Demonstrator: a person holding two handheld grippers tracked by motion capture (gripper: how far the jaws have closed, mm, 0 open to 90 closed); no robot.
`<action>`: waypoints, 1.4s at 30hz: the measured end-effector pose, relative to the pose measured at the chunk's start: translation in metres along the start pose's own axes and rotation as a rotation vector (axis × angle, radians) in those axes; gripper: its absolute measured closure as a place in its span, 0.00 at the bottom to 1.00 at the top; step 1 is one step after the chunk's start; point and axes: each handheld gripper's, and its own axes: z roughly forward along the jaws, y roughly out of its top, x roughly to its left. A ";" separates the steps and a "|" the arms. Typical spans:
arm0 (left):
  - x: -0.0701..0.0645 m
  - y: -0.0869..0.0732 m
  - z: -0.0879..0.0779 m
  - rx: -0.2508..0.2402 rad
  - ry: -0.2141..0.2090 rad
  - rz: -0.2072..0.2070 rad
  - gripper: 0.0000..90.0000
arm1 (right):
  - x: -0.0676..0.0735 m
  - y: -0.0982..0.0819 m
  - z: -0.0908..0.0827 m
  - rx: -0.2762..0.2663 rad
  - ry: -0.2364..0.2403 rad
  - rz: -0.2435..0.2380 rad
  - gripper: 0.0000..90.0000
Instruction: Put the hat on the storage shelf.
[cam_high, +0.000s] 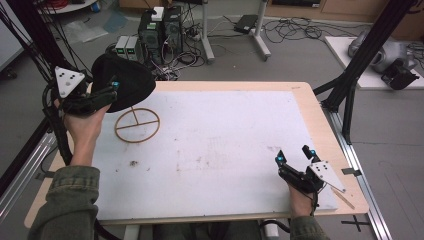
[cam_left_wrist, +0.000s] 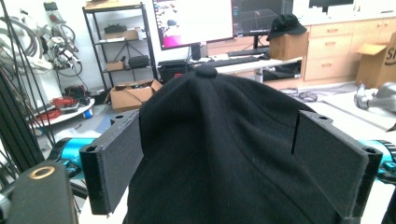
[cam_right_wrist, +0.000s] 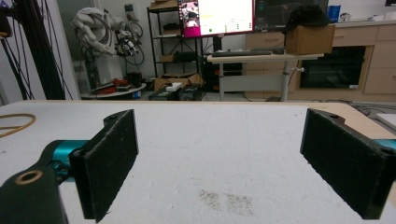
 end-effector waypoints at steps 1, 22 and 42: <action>0.000 -0.002 -0.002 -0.001 0.005 -0.006 0.19 | 0.001 0.000 0.000 0.004 -0.001 0.006 0.12; -0.005 -0.049 -0.043 -0.100 0.070 -0.052 0.19 | 0.006 0.000 0.002 0.007 0.027 -0.003 0.12; -0.005 -0.112 -0.083 -0.109 0.125 -0.109 0.19 | 0.007 0.000 0.002 0.008 0.027 0.003 0.12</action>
